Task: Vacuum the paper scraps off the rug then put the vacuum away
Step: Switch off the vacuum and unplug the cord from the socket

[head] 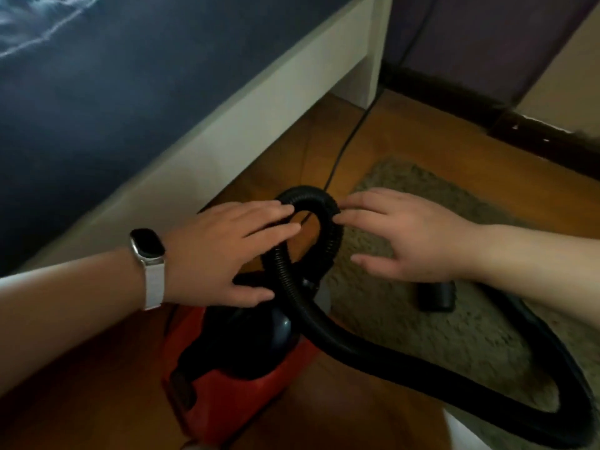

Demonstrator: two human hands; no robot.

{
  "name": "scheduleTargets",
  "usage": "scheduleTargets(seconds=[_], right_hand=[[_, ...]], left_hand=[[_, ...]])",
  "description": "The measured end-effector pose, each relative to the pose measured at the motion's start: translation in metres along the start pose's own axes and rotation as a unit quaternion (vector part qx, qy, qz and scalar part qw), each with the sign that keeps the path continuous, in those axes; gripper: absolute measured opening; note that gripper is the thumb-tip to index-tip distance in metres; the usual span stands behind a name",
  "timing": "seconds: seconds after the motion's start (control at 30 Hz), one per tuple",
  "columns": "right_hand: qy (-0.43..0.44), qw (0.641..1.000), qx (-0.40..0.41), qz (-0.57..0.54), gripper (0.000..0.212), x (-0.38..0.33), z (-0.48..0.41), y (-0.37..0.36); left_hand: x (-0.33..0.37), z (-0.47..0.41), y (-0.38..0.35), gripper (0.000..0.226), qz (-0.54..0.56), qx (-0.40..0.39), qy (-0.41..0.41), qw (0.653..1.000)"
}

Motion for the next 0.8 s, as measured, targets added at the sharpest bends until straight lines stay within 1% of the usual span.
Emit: scheduleTargets(seconds=[0.13,0.27,0.43,0.6,0.8], right_hand=[[0.069,0.997,0.035,-0.012,0.056,-0.037,-0.036,0.016],[0.143,0.989,0.036,-0.003,0.056,-0.083,-0.068,0.013],[0.194,0.981,-0.020,-0.009,0.058,-0.130,-0.099,-0.008],[0.229,0.970,-0.084,-0.011,0.059,-0.165,-0.116,-0.034],[0.255,0.954,-0.157,0.011,0.053,-0.184,-0.121,-0.061]], left_hand=[[-0.031,0.052,-0.021,0.102,0.041,-0.058,0.087,0.994],[-0.045,0.091,-0.058,0.105,0.089,-0.137,0.125,0.979],[-0.049,0.124,-0.098,0.104,0.116,-0.178,0.139,0.967],[-0.039,0.150,-0.140,0.111,0.145,-0.224,0.135,0.954],[-0.031,0.157,-0.159,0.118,0.203,-0.217,0.140,0.944]])
Point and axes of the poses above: each hand's wrist, its own z-axis away from the middle knuckle, its own y-axis out of the back of the hand, x = y × z, the point moved 7 cm from there along -z, towards the middle knuckle, and after that the axes turned 8 degrees about -x, right-handed, at the moved point
